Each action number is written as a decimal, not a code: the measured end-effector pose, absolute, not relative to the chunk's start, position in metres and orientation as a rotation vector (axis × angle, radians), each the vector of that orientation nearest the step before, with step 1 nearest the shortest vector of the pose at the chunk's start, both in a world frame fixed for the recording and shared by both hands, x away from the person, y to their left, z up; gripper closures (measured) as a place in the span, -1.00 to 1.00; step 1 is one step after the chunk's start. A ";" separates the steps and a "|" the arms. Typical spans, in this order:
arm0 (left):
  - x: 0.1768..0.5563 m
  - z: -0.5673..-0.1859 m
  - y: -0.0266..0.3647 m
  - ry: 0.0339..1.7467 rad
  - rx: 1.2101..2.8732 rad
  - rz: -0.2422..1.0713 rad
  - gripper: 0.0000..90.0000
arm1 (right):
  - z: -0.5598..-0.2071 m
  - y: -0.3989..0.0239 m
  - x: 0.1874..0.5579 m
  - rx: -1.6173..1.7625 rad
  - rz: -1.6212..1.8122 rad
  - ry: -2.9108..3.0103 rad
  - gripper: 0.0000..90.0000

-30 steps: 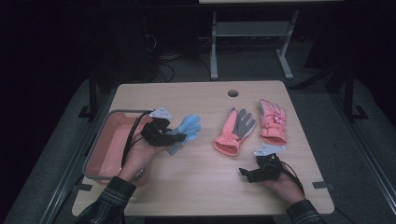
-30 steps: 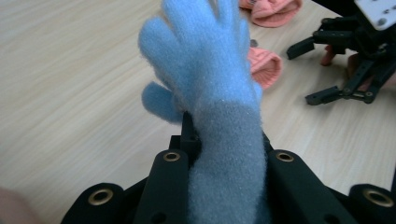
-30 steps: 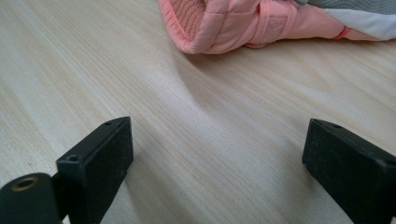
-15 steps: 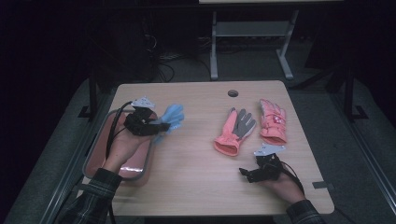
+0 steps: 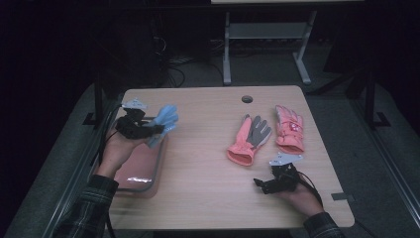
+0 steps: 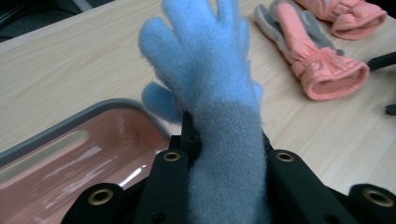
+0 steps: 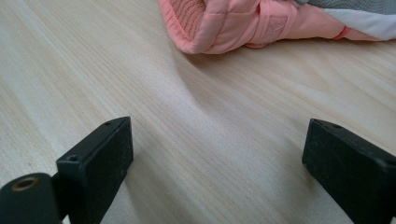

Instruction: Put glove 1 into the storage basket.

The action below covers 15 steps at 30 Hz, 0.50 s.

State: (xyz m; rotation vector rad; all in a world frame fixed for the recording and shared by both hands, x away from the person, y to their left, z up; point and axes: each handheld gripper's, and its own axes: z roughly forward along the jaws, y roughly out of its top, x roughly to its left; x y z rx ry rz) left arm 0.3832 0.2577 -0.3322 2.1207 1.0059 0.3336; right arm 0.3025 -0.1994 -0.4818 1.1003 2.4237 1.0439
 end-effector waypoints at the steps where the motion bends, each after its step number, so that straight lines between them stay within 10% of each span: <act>1: 0.384 -0.333 0.261 1.012 2.126 0.343 0.68 | -0.482 -0.199 0.303 1.100 1.044 2.424 -0.82; 15: 0.389 -0.363 0.297 1.119 2.109 0.328 0.68 | -0.482 -0.199 0.303 1.100 1.044 2.424 -0.82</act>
